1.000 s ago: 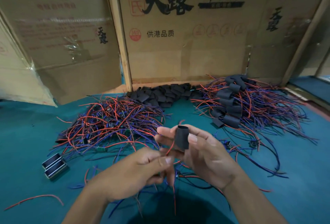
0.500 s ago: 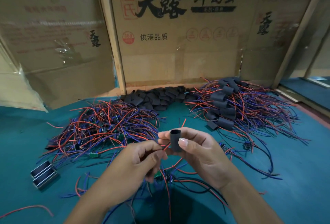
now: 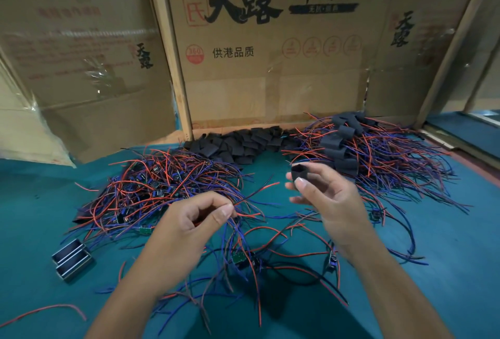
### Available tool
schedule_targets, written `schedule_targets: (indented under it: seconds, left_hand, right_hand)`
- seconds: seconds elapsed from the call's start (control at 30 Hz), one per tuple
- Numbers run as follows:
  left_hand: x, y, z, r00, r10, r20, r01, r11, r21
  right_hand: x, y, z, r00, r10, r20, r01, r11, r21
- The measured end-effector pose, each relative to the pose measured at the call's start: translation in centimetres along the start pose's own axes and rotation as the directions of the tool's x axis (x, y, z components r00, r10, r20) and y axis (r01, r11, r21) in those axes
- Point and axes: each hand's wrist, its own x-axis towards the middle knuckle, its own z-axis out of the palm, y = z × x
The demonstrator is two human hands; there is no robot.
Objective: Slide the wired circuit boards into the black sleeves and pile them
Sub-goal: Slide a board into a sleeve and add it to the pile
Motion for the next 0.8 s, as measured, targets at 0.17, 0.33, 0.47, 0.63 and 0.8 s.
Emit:
schedule_targets:
  seconds: [0.17, 0.33, 0.47, 0.63, 0.8]
  left_hand:
    - [-0.1, 0.2, -0.1, 1.000, 0.007, 0.014, -0.006, 1.000, -0.024]
    - [-0.2, 0.2, -0.4, 1.000, -0.010, 0.014, 0.010, 0.999, -0.039]
    - [-0.2, 0.3, -0.3, 1.000, -0.017, 0.012, 0.017, 0.999, -0.038]
    - [-0.3, 0.4, -0.2, 0.998, -0.022, 0.061, 0.021, 1.000, 0.017]
    - [-0.2, 0.3, -0.3, 0.993, -0.024, 0.113, 0.020, 0.999, 0.042]
  right_hand:
    - [0.0, 0.8, -1.2, 0.980, -0.110, 0.165, 0.170, 0.895, -0.413]
    - [0.0, 1.4, -0.9, 0.963, -0.113, 0.246, 0.221, 0.853, -0.473]
    - [-0.1, 1.3, -0.9, 0.961, -0.149, 0.235, 0.244, 0.854, -0.460]
    - [-0.1, 0.9, -0.8, 0.953, -0.198, 0.228, 0.290, 0.814, -0.504]
    - [-0.3, 0.4, -0.7, 0.945, -0.191, 0.267, 0.307, 0.801, -0.513]
